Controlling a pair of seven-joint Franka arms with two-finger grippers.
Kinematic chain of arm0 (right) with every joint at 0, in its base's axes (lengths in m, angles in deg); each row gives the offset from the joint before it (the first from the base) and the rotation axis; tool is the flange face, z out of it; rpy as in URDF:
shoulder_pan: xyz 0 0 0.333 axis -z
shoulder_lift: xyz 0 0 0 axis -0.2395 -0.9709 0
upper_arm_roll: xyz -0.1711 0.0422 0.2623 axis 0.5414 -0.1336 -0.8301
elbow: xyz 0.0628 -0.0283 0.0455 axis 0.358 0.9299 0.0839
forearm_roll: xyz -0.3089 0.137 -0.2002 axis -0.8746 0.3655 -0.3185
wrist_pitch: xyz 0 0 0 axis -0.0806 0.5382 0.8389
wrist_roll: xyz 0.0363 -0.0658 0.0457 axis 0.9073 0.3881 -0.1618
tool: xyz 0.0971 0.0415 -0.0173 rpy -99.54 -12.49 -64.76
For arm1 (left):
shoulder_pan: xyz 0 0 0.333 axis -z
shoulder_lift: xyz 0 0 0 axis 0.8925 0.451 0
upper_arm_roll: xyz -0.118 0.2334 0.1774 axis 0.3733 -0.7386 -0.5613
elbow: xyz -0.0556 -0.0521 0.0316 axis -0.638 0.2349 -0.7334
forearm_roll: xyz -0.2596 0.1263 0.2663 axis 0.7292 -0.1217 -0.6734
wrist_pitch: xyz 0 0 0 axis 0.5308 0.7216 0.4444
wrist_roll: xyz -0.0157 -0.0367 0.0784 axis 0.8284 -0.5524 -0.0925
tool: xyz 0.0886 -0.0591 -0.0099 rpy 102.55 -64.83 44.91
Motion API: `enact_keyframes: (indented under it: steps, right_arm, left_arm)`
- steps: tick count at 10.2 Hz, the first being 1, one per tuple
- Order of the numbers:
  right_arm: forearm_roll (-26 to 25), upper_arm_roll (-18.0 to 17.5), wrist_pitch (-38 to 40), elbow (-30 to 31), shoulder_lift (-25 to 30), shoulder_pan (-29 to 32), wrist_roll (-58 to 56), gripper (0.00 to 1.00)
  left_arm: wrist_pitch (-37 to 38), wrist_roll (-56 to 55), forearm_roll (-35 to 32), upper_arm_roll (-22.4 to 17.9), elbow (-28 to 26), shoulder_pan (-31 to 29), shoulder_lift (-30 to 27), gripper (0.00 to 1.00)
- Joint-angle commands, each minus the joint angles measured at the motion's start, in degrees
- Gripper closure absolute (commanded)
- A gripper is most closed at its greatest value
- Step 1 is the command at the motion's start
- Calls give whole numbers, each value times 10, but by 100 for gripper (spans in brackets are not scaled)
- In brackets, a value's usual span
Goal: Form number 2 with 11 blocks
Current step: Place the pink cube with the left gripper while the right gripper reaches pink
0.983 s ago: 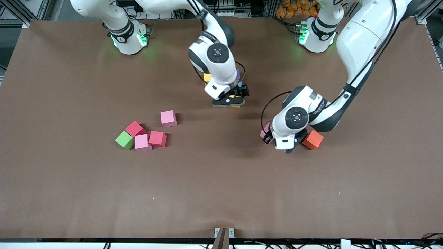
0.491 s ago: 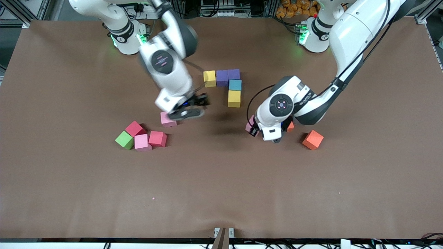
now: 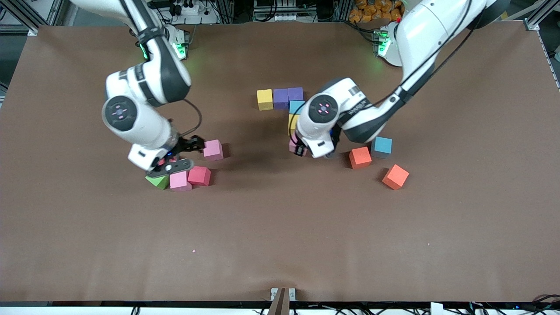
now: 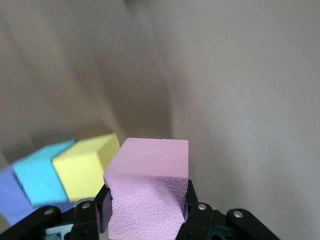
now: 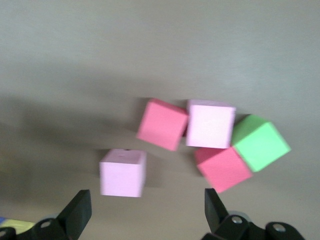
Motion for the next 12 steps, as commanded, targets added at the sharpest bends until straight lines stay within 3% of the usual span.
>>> enact_keyframes:
  steps: [1,4,6,9,12]
  right_arm:
    - [-19,-10,-42,51,13,7,-30,0]
    - [-15,-11,-163,144,18,4,-34,0]
    - [-13,-13,-172,161,21,2,-34,0]
    - [-2,-14,-256,222,28,-12,-29,0]
    - [2,-14,-273,245,39,-12,-29,0]
  left_arm:
    - [10,-84,9,-5,30,29,-9,43]
    - [7,-178,6,-4,31,52,-10,43]
    - [-17,-218,8,-5,30,59,-4,44]
    - [-37,-263,5,-8,21,94,-1,45]
    - [-81,-276,0,-18,-14,105,9,47]
